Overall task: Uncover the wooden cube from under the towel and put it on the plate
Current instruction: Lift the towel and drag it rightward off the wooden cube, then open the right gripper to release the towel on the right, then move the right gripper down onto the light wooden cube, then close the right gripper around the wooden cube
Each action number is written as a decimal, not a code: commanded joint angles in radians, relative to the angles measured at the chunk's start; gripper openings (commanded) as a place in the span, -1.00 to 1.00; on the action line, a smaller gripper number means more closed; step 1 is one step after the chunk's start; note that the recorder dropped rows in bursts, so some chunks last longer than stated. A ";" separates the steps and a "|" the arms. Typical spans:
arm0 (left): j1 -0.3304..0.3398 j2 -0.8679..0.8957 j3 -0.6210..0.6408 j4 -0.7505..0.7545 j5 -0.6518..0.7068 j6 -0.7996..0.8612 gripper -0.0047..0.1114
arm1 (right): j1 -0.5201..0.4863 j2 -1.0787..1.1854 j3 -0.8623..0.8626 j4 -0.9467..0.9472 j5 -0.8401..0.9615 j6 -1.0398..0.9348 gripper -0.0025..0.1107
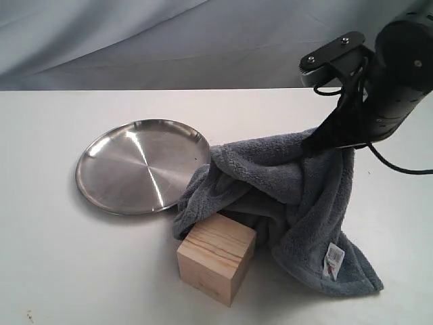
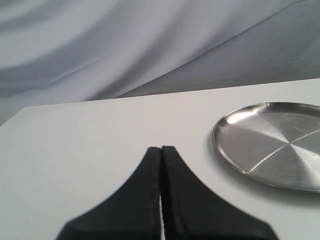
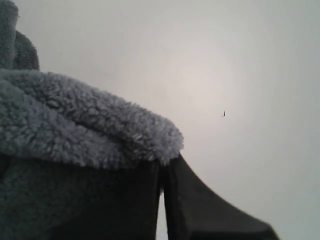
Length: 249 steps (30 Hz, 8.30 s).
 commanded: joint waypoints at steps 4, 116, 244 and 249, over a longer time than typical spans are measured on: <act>0.002 -0.004 0.004 0.000 -0.014 -0.003 -0.92 | -0.093 -0.001 -0.002 0.022 -0.006 0.034 -0.96; 0.002 -0.004 0.004 0.025 -0.014 -0.003 -0.92 | 0.055 -0.048 -0.002 0.840 0.037 -0.922 -0.60; 0.002 -0.004 0.004 0.025 -0.014 -0.003 -0.92 | 0.355 0.255 -0.002 0.499 0.047 -0.385 -0.55; 0.002 -0.004 0.004 0.025 -0.014 -0.003 -0.92 | 0.355 0.184 -0.002 0.502 0.047 -0.385 -0.56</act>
